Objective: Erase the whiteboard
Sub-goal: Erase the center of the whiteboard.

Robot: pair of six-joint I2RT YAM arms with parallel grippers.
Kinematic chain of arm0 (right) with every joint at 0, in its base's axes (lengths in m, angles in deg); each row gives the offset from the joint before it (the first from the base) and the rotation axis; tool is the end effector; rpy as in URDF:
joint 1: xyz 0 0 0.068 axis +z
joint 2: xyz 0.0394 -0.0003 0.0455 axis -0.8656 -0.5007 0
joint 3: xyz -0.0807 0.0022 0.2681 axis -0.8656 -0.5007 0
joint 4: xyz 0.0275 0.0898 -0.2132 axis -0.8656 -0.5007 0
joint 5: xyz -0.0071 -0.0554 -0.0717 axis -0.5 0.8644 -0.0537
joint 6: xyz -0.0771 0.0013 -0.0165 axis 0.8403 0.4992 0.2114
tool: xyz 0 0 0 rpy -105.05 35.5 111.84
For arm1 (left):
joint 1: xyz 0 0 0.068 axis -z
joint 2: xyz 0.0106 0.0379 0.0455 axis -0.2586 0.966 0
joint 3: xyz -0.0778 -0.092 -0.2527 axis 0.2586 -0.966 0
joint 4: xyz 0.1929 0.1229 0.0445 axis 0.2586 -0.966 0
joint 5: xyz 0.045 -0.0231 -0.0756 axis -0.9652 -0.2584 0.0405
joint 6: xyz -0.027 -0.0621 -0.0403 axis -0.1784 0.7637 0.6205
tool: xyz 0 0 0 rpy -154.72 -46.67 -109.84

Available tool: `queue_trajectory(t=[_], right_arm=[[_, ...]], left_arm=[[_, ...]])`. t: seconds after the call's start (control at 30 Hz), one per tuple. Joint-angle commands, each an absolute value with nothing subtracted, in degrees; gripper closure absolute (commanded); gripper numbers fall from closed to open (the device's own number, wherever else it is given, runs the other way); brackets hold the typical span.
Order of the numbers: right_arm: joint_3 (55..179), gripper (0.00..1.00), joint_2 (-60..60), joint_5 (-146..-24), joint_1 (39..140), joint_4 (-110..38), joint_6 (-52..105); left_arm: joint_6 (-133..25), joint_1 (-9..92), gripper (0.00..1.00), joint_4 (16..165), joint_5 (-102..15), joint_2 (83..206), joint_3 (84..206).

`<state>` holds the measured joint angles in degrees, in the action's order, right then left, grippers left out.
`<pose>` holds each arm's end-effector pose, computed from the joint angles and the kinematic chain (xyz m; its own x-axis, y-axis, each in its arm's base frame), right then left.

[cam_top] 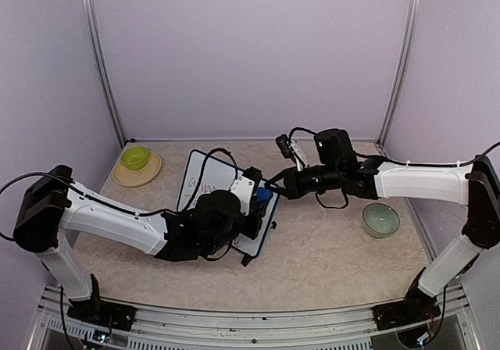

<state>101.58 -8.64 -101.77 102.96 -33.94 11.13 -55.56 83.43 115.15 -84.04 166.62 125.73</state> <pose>0.2404 0.2620 0.2683 -0.6514 -0.1361 -0.7464 -0.6912 0.5123 0.5098 0.1720 -0.3368 0.2325 -0.2114 0.1544 -0.9651 0.5706 0.8212 0.0064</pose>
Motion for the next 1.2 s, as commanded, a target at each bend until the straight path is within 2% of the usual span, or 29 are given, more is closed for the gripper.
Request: queue_trajectory(t=[0.0, 0.3, 0.67, 1.17], right_arm=[[101.5, 1.0, -9.3, -104.1, 104.1, -36.8, 12.6], [102.9, 1.0, -10.4, -104.6, 104.1, -37.0, 12.8], [102.1, 1.0, -10.6, -104.8, 104.0, -36.2, 12.5], [101.6, 1.0, -10.2, -104.7, 104.0, -36.3, 12.5]], left_arm=[[-55.5, 85.5, 0.82, 116.3, -81.4, 168.5, 126.7], [-53.6, 87.9, 0.83, 114.7, -84.3, 169.2, 125.0], [-51.6, 85.3, 0.83, 114.8, -87.9, 166.2, 119.3], [-57.0, 81.6, 0.82, 116.5, -86.4, 171.0, 129.6]])
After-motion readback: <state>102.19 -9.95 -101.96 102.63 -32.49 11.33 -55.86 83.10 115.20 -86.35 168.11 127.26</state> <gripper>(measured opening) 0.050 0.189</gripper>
